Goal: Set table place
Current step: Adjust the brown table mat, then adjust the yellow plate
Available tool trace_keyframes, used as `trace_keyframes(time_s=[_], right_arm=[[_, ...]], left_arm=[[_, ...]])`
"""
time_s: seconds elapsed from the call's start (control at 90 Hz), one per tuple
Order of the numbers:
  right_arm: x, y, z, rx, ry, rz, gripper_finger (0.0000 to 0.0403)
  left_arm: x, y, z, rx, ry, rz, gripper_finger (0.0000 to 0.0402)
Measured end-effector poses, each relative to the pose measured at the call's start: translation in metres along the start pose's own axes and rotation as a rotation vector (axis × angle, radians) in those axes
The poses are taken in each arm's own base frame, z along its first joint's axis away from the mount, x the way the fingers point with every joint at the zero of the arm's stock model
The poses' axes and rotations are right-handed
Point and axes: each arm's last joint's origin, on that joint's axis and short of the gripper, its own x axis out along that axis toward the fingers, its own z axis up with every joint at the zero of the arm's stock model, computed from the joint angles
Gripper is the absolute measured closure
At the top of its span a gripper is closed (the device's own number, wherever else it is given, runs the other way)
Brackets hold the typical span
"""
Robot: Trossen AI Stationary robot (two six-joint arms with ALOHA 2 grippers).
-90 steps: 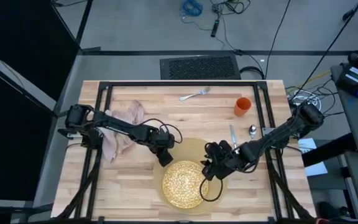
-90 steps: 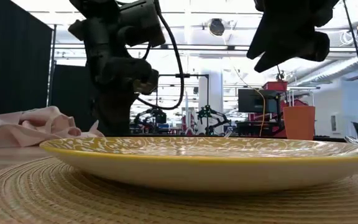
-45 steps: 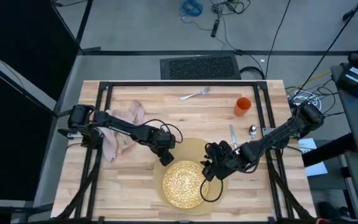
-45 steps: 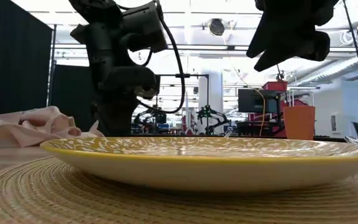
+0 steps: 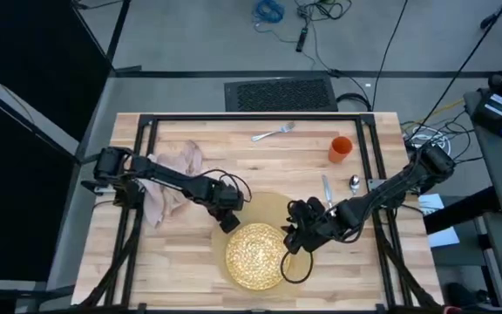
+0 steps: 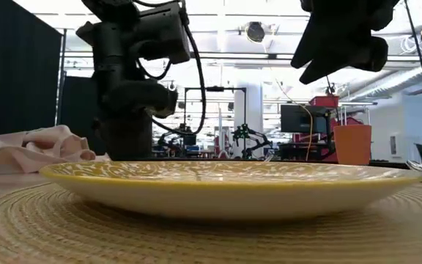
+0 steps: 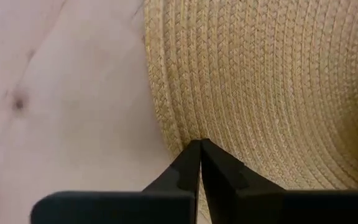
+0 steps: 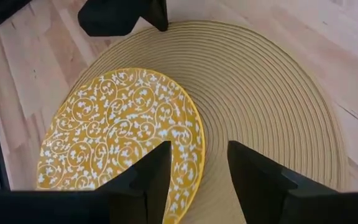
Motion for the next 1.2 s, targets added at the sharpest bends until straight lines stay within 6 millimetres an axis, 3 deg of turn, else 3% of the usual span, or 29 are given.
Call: trace_keyframes(time_s=[0.578, 0.667, 0.956, 1.2], right_arm=[[0.001, -0.001, 0.001, -0.008, -0.001, -0.004, 0.0259], [0.001, -0.001, 0.001, -0.007, -0.001, -0.004, 0.0259], [0.007, -0.001, -0.001, 0.054, 0.007, -0.018, 0.0259], [0.043, 0.005, -0.022, 0.083, 0.086, -0.050, 0.0259]], left_arm=[[-0.018, -0.010, -0.037, -0.028, 0.087, 0.074, 0.0401], [-0.030, -0.013, -0.042, -0.049, 0.054, 0.047, 0.0401], [-0.098, -0.014, -0.059, -0.002, -0.184, -0.086, 0.0401], [-0.107, -0.012, -0.091, 0.037, -0.323, -0.039, 0.0401]])
